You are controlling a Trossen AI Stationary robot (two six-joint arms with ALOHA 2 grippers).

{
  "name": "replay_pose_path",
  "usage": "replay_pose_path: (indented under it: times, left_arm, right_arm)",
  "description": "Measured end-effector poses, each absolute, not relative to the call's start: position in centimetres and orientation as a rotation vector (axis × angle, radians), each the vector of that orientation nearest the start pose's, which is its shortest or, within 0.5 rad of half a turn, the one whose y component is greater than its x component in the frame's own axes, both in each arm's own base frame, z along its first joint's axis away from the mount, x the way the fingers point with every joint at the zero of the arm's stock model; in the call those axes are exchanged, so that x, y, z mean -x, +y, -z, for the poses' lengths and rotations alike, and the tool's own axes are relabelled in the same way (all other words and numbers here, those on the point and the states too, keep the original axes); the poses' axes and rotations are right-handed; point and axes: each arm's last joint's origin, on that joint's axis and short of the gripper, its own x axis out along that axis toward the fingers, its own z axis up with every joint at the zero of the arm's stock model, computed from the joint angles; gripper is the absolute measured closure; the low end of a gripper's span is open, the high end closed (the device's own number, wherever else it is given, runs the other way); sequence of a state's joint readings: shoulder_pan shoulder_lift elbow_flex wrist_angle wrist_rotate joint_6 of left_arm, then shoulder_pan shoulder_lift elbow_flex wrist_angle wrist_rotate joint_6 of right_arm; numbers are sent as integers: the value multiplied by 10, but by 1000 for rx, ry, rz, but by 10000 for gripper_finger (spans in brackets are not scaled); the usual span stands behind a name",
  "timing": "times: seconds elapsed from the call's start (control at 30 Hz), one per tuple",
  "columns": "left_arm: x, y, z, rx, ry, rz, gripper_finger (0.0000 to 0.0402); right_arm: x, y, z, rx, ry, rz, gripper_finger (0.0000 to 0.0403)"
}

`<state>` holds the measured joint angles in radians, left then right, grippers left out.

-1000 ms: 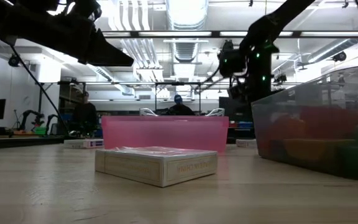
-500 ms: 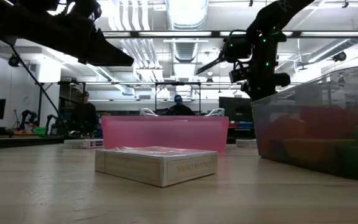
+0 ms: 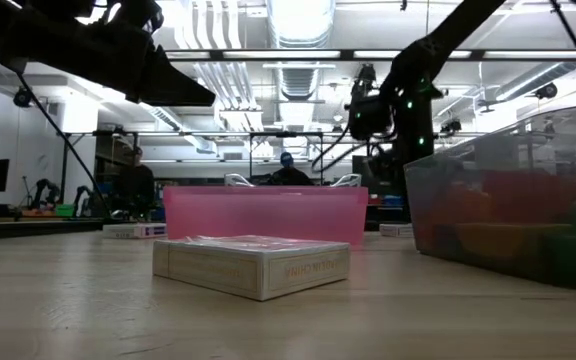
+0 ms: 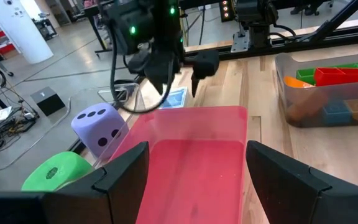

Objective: Pick & Place Toys
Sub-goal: Put the right blue game card into the red bin

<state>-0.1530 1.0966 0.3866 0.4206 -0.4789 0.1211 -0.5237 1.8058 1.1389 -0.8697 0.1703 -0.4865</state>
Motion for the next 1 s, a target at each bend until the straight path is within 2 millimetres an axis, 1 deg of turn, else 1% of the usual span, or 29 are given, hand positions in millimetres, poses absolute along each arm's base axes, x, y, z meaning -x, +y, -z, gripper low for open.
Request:
replay_pose_path:
  times: [0.03,0.2,0.37,0.47,0.63,0.73,0.83,0.87,1.0]
  left_arm:
    - [-213,-19,-198,-210,296,-307,132]
    - [-213,-19,-198,-210,296,-307,131]
    - [-213,-19,-197,-210,297,-307,131]
    - [-213,-19,-197,-210,298,-307,131]
    - [-213,-19,-197,-210,299,-307,131]
    - [-213,-19,-197,-211,299,-306,131]
    - [-213,-19,-197,-210,299,-306,131]
    - [-213,-19,-197,-210,299,-307,131]
    - [-213,-19,-197,-200,298,-308,131]
  right_arm:
    - [-271,-163,-155,102,1626,159,11]
    - [-274,-174,-137,112,1657,156,39]
    - [-275,-179,-128,98,1685,136,41]
    - [-276,-180,-129,89,1669,113,39]
    - [-275,-180,-138,69,1601,100,41]
    - [-275,-179,-143,68,1589,141,65]
    - [-277,-180,-145,67,1562,180,111]
    - [-277,-180,-145,64,1561,186,116]
    - [-277,-180,-144,54,1564,191,116]
